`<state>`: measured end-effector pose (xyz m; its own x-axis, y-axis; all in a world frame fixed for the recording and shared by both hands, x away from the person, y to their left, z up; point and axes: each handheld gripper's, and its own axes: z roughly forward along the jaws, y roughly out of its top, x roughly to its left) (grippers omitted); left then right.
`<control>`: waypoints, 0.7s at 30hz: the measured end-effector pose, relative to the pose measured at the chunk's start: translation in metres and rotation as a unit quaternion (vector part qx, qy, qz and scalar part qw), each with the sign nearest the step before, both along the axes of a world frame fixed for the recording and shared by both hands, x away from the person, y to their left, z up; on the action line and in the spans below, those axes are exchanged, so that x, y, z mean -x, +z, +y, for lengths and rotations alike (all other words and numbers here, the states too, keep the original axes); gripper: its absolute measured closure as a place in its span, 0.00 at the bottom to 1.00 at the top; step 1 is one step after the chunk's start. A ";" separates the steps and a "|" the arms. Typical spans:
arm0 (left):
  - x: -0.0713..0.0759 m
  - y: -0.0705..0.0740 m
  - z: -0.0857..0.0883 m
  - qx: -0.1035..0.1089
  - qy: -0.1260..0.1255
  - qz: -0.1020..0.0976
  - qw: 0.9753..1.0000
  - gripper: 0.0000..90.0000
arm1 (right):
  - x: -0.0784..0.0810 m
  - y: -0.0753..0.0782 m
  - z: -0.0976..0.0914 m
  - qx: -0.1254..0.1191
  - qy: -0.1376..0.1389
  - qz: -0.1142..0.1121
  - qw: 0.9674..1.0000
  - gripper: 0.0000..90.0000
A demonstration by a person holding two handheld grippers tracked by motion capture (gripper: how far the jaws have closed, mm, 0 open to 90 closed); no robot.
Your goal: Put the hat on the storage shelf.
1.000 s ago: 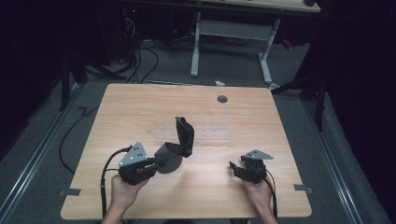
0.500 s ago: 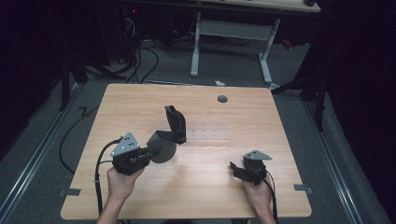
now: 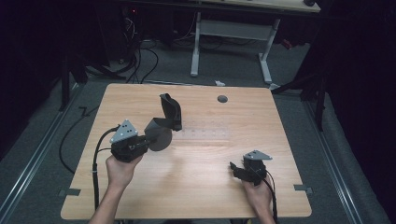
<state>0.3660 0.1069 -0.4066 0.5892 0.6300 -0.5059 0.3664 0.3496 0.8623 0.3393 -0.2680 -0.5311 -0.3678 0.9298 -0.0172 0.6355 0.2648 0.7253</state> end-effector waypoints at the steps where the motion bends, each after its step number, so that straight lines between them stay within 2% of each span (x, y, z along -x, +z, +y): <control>1: -0.003 0.002 0.000 0.001 0.004 -0.002 1.000 0.96 | 0.000 0.000 0.000 0.001 0.001 0.000 1.000 0.39; 8: -0.021 0.005 0.001 -0.004 0.018 -0.005 1.000 0.96 | 0.000 0.000 0.000 -0.001 -0.002 0.001 1.000 0.39; 11: -0.028 0.006 0.002 0.002 0.026 -0.006 1.000 0.96 | 0.000 0.000 0.000 -0.001 -0.001 0.001 1.000 0.39; 12: -0.030 0.004 0.012 -0.063 0.003 -0.015 0.998 0.96 | 0.000 0.000 0.000 -0.001 -0.001 0.001 1.000 0.39; 13: -0.030 0.004 0.012 -0.063 0.003 -0.015 0.998 0.96 | 0.000 0.000 0.000 -0.001 -0.001 0.001 1.000 0.39; 14: -0.034 0.006 0.002 -0.005 0.032 -0.008 0.999 0.96 | 0.001 0.000 0.000 -0.001 -0.002 0.001 1.000 0.39; 21: -0.047 0.002 0.004 -0.008 0.047 -0.003 0.999 0.96 | 0.001 0.000 0.000 -0.001 -0.001 0.001 1.000 0.39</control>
